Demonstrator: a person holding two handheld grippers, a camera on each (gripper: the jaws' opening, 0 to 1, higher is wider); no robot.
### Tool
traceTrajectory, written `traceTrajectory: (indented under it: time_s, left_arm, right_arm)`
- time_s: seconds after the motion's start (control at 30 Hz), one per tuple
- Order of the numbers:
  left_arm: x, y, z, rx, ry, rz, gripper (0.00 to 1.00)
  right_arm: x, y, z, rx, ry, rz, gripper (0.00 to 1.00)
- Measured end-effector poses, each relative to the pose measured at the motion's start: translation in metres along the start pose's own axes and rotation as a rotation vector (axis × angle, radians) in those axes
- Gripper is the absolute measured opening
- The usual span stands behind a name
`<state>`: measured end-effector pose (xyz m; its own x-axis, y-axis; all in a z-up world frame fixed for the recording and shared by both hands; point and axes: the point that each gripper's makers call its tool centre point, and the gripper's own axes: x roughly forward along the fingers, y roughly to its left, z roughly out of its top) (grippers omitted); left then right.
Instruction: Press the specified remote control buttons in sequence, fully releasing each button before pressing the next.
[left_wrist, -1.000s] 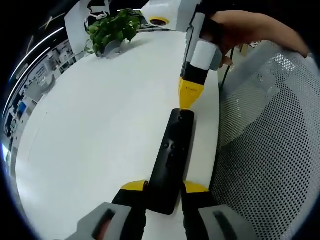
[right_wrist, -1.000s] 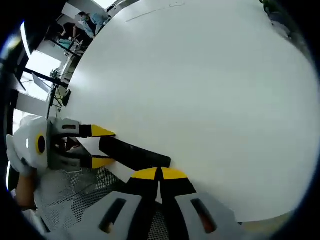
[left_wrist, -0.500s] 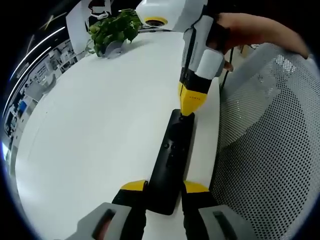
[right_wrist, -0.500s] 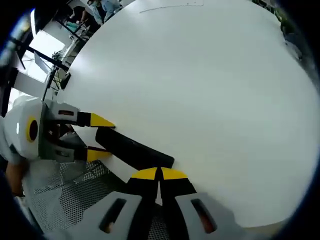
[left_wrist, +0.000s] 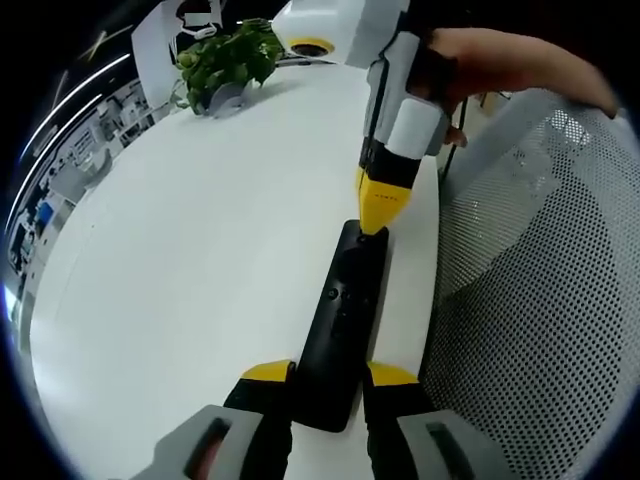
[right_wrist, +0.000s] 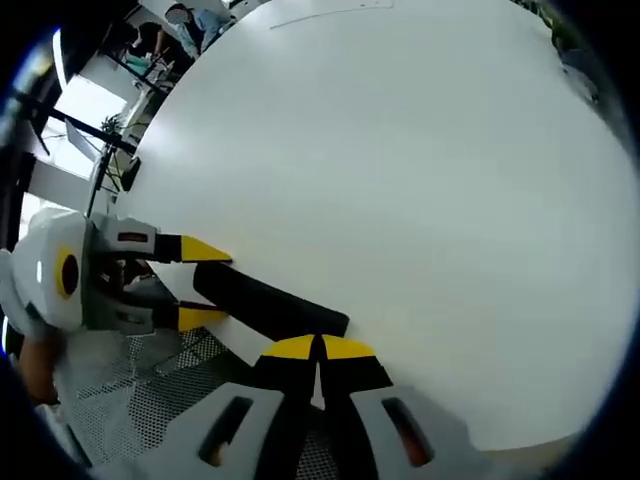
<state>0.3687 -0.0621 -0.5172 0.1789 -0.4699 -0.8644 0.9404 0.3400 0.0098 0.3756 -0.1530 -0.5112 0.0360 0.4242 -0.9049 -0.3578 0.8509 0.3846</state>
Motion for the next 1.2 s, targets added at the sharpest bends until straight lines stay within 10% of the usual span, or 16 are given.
traceTrajectory:
  time_s: [1.2]
  left_arm:
    - [0.0035,-0.0077,0.0065,0.042,-0.024,-0.024,0.25]
  right_arm:
    - [-0.0022,-0.0024,0.0063,-0.039,-0.026,-0.035,0.00]
